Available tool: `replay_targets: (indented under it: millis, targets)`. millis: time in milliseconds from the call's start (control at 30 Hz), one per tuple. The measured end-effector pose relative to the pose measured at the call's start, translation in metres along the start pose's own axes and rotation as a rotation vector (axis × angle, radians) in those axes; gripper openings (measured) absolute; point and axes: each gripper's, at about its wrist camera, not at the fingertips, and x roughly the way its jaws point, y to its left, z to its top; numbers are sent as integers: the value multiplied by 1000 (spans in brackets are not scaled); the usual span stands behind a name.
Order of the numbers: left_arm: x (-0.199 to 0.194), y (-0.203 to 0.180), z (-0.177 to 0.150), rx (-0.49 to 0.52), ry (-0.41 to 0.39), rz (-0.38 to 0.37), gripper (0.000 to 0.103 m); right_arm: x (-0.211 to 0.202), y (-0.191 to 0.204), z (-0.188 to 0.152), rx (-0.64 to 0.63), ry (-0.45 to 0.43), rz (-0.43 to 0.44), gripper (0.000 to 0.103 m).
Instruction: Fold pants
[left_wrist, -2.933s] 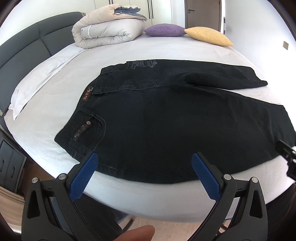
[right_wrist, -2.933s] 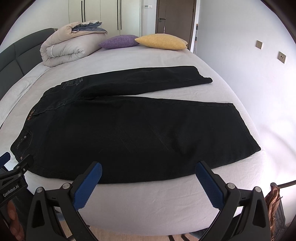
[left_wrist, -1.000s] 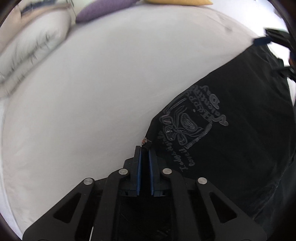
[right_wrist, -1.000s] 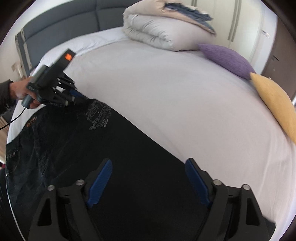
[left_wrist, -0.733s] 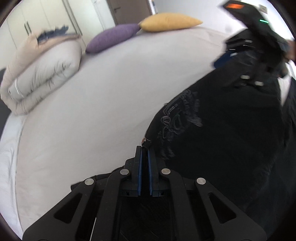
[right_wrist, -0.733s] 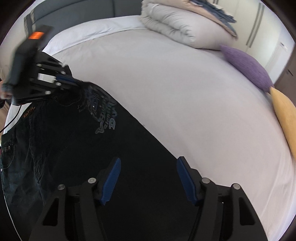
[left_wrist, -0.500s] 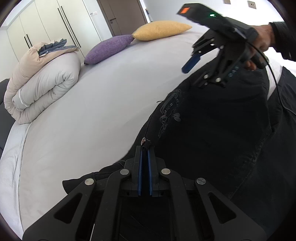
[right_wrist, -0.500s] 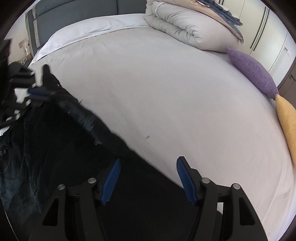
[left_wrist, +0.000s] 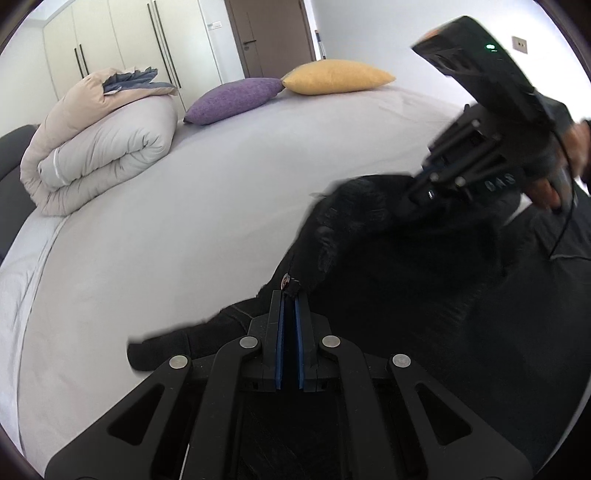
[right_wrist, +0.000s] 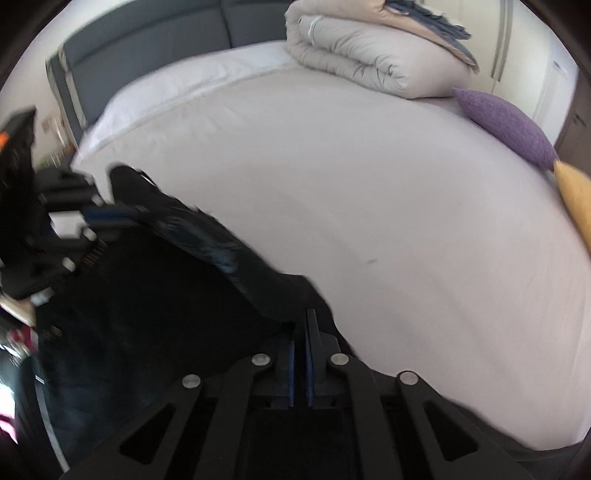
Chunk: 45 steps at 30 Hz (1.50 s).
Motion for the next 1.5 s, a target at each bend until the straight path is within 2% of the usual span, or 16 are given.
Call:
replay_targets:
  millis: [100, 267, 333, 433, 500, 667, 767, 867, 900, 1133, 1167, 1300, 1500]
  targets:
    - [-29, -15, -23, -29, 13, -30, 4, -4, 36, -25, -10, 2, 71, 6]
    - [-75, -49, -75, -5, 38, -43, 4, -15, 94, -82, -156, 51, -50, 6]
    - [-89, -67, -99, 44, 58, -31, 4, -29, 124, -104, -281, 41, -163, 6]
    - [-104, -93, -133, 94, 95, -57, 4, -37, 192, -161, -672, 75, -466, 5]
    - [-111, -110, -149, 131, 112, -50, 4, -35, 224, -196, -820, 114, -553, 5]
    - [-138, -137, -186, 156, 137, -66, 4, -46, 262, -240, -805, 129, -561, 5]
    - [-157, -147, -205, 155, 139, -74, 4, -51, 278, -251, -802, 123, -566, 5]
    - [-168, -153, -217, 156, 143, -77, 4, -41, 273, -242, -822, 129, -572, 5]
    - [-172, -158, -223, 165, 145, -69, 4, -32, 277, -229, -837, 134, -579, 5]
    - [-173, -149, -225, 169, 142, -59, 4, -26, 293, -237, -873, 150, -601, 5]
    - [-163, -136, -215, 167, 151, -63, 5, -26, 293, -236, -867, 153, -596, 5]
    - [-158, -137, -212, 160, 158, -51, 9, -17, 299, -249, -850, 170, -587, 7]
    - [-177, -123, -211, 145, 233, -38, 10, -14, 295, -243, -773, 147, -579, 7]
